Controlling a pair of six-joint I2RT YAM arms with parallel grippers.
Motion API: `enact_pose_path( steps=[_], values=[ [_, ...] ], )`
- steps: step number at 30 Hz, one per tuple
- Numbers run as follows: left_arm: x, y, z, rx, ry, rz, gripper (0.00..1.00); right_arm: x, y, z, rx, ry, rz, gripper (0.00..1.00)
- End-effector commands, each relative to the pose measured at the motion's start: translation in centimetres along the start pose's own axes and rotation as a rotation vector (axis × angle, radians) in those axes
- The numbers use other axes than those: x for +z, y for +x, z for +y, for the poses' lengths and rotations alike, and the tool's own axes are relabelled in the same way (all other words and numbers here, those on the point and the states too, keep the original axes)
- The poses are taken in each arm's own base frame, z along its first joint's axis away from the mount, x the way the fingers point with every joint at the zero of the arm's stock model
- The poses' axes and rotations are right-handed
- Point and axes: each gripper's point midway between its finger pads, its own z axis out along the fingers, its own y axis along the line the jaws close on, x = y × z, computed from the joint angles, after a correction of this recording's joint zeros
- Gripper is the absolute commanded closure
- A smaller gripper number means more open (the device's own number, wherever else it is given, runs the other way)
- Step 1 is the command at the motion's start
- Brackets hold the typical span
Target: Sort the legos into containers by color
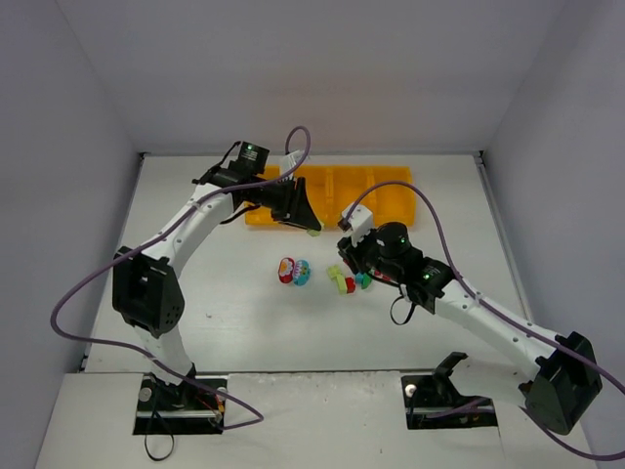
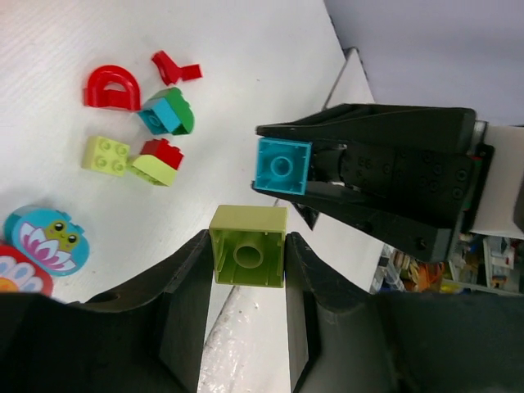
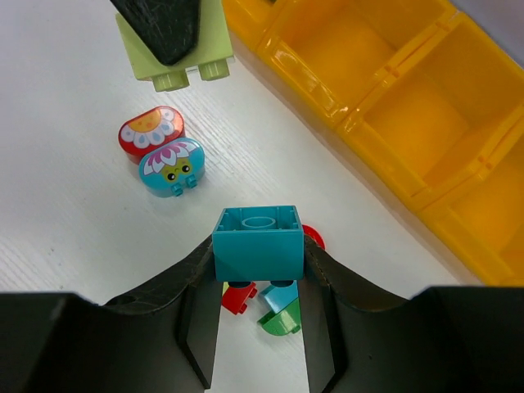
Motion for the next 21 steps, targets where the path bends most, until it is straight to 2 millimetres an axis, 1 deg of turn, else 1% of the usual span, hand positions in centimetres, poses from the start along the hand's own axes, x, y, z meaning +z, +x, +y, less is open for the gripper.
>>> enact_pose_path(
  steps=[1, 2, 4, 5, 6, 7, 8, 9, 10, 11, 12, 13, 15, 16, 18, 19, 21],
  values=[
    [-0.5, -2.4, 0.5, 0.065, -0.072, -0.063, 1.00, 0.0, -1.5, -1.6, 0.086, 0.073, -0.058, 1.00],
    [-0.7, -3.4, 1.2, 0.075, -0.125, -0.091, 1.00, 0.0, -1.3, -1.8, 0.101, 0.081, -0.056, 1.00],
    [-0.5, -4.3, 2.6, 0.071, -0.186, -0.108, 1.00, 0.0, -1.1, -2.2, 0.129, 0.094, -0.055, 1.00],
    [-0.4, -4.9, 3.1, 0.076, -0.216, -0.122, 1.00, 0.0, -1.2, -2.3, 0.147, 0.097, -0.058, 1.00],
    [-0.8, -6.1, 3.8, 0.092, -0.280, -0.158, 1.00, -0.2, -1.4, -2.4, 0.159, 0.105, -0.066, 1.00],
    [-0.7, -6.6, 4.9, 0.091, -0.318, -0.167, 1.00, -0.4, -1.6, -2.7, 0.168, 0.117, -0.068, 1.00],
    [-0.7, -7.2, 5.4, 0.094, -0.349, -0.182, 1.00, -0.5, -1.6, -2.8, 0.178, 0.120, -0.069, 1.00],
    [-1.3, -8.5, 6.2, 0.109, -0.409, -0.223, 1.00, -0.7, -1.8, -2.9, 0.195, 0.126, -0.076, 1.00],
    [-0.8, -9.0, 7.4, 0.104, -0.436, -0.224, 1.00, -0.8, -1.9, -3.1, 0.206, 0.130, -0.079, 1.00],
    [-0.8, -9.6, 8.1, 0.108, -0.463, -0.238, 1.00, -0.8, -1.9, -3.3, 0.220, 0.137, -0.082, 1.00],
    [-1.3, -11.1, 8.6, 0.124, -0.513, -0.277, 1.00, -0.8, -2.0, -3.3, 0.237, 0.130, -0.084, 1.00],
    [-0.7, -11.4, 10.2, 0.109, -0.546, -0.271, 1.00, -0.7, -1.9, -3.5, 0.240, 0.132, -0.081, 1.00],
    [-0.6, -12.7, 11.6, 0.112, -0.596, -0.297, 1.00, -0.5, -2.0, -3.9, 0.266, 0.139, -0.080, 1.00],
    [-0.5, -13.9, 12.6, 0.119, -0.626, -0.323, 1.00, -0.4, -2.0, -3.9, 0.265, 0.134, -0.079, 1.00],
    [-0.2, -15.0, 13.6, 0.127, -0.648, -0.345, 1.00, -0.2, -2.2, -4.4, 0.265, 0.143, -0.080, 1.00],
    [0.0, -15.9, 14.5, 0.130, -0.677, -0.366, 1.00, -0.2, -2.3, -4.5, 0.268, 0.144, -0.080, 1.00],
    [0.1, -17.0, 15.3, 0.139, -0.697, -0.392, 1.00, -0.2, -2.6, -5.3, 0.278, 0.156, -0.086, 1.00]
  ],
)
